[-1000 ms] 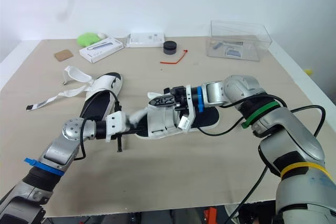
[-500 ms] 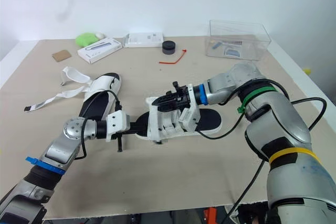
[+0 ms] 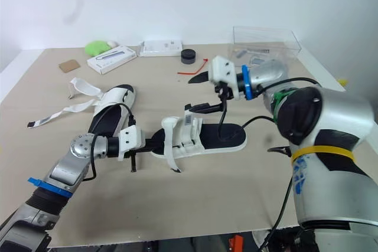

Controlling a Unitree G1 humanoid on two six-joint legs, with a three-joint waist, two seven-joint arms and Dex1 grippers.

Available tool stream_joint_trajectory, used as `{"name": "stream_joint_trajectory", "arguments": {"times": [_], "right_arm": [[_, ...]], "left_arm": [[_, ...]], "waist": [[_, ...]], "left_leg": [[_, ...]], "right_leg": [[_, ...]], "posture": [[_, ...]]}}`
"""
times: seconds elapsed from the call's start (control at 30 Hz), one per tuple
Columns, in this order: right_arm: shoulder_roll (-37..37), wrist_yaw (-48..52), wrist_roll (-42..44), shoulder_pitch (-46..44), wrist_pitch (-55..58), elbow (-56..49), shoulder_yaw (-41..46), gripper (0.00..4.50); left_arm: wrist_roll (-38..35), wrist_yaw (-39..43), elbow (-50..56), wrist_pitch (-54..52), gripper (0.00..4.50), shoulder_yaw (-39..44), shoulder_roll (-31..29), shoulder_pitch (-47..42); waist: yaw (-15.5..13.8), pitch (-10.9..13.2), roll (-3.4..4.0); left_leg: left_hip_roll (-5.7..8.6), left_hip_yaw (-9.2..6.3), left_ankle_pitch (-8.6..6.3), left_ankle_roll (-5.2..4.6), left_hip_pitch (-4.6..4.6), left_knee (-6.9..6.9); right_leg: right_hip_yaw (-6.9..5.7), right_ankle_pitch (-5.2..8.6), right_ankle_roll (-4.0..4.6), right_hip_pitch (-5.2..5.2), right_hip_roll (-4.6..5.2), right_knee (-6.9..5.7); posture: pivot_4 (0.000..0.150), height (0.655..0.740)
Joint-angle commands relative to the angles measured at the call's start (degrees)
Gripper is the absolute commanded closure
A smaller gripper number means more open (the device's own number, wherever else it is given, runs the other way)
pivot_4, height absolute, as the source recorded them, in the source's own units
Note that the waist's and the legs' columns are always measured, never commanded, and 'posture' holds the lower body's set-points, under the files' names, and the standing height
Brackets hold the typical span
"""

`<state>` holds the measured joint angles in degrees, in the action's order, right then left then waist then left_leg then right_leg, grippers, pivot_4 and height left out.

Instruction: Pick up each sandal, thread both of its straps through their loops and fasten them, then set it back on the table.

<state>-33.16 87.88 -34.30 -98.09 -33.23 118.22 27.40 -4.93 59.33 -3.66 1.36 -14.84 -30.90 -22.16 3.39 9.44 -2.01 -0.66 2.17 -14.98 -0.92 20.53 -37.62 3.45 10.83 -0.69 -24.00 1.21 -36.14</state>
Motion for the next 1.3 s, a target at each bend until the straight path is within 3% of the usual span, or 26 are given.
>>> {"name": "stream_joint_trajectory", "arguments": {"times": [0.03, 0.2, 0.37, 0.83, 1.13, 1.3], "right_arm": [[-0.46, 4.62, -7.19, -3.02, 19.62, 1.78, 5.27, 0.06], [1.94, 4.62, -14.10, 0.85, 30.71, 1.78, 8.31, 0.06], [2.68, 4.62, -15.62, 9.49, 26.22, 1.78, 9.86, 0.06], [-2.96, 4.62, -17.28, 23.02, -10.29, 1.78, 22.64, 0.06], [-6.37, 4.62, -22.17, 23.23, 5.37, 1.78, 30.60, 0.06], [-6.70, 4.62, -25.86, 26.69, 0.43, 1.78, 32.81, 0.06]], "left_arm": [[1.71, 1.52, -1.09, -1.60, 4.50, -2.43, -0.94, 1.83], [1.83, 1.84, -1.54, -1.54, 4.50, -2.63, -0.78, 1.36], [1.86, 2.08, -1.57, -1.52, 4.50, -2.70, -0.74, 1.24], [1.86, 2.85, -1.64, -1.33, 4.50, -3.26, -0.65, 1.13], [1.91, 3.33, -2.08, -1.38, 4.50, -3.42, -0.32, 0.74], [2.04, 3.66, -2.70, -0.96, 4.50, -3.58, -0.14, 0.28]], "waist": [[-0.05, -0.01, 0.01], [-0.09, -0.03, -0.02], [-0.10, -0.06, -0.05], [0.26, -0.29, -0.22], [0.41, -0.28, -0.23], [0.41, -0.28, -0.23]], "left_leg": [[0.00, -0.01, -0.02, 0.11, 0.00, 0.02], [0.04, 0.04, -0.12, 0.35, 0.17, 0.02], [0.14, 0.00, -0.21, 0.53, 0.31, 0.01], [0.16, 0.00, -0.32, 0.72, 0.06, 0.00], [0.18, 0.00, -0.33, 0.80, 0.05, 0.00], [0.24, -0.03, -0.34, 0.83, 0.07, 0.00]], "right_leg": [[-0.03, 0.08, 0.03, -0.01, -0.02, -0.02], [-0.04, 0.26, -0.03, -0.13, -0.03, -0.08], [-0.04, 0.36, -0.22, -0.16, 0.06, -0.04], [-0.06, 0.56, -0.46, 0.13, 0.08, 0.06], [-0.04, 0.56, -0.37, 0.14, 0.11, 0.06], [-0.07, 0.61, -0.40, 0.15, 0.16, 0.08]], "posture": [[0.150, 0.7400], [0.150, 0.7400], [0.150, 0.7400], [0.150, 0.7400], [0.150, 0.7400], [0.150, 0.7400]]}}
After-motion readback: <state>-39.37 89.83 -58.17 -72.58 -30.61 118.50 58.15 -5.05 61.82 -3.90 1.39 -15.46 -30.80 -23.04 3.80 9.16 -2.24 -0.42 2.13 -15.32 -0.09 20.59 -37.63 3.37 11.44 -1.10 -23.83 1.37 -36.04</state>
